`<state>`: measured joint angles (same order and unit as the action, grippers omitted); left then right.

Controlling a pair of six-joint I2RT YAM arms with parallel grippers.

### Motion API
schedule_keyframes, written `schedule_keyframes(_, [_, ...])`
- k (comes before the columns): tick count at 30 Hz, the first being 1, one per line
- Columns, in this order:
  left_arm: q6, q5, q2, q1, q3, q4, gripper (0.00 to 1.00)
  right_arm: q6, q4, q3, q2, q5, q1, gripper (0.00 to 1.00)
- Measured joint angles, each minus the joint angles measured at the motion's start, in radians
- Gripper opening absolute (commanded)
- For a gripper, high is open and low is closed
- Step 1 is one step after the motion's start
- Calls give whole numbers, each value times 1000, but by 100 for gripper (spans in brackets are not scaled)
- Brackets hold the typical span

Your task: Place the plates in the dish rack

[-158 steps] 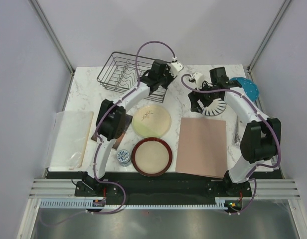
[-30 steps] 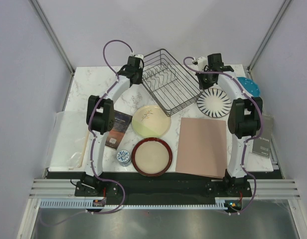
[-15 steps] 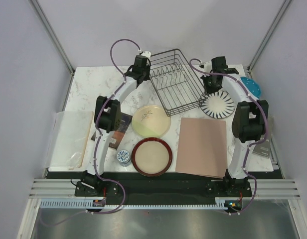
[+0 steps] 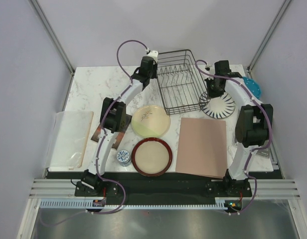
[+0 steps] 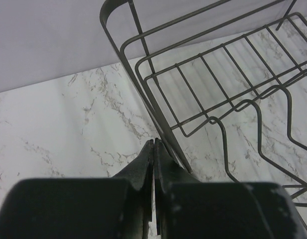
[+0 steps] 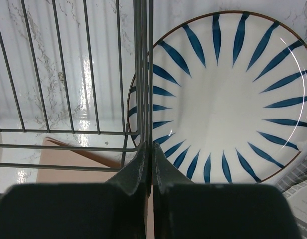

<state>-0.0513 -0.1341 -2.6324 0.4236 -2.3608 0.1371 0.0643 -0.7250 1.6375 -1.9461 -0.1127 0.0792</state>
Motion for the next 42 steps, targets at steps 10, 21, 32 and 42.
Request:
schedule_keyframes(10, [1, -18, -27, 11, -19, -71, 4, -66, 29, -36, 22, 13, -2, 0])
schedule_keyframes(21, [40, -22, -64, 16, -55, -137, 8, -111, 33, -61, 40, 28, 3, 0])
schedule_keyframes(32, [84, -22, -108, 17, -116, -172, 29, -135, 28, -58, 39, 82, 38, 2])
schedule_keyframes(42, [140, -79, -17, 15, 52, -277, 87, -131, 10, -48, 32, 66, 68, 59])
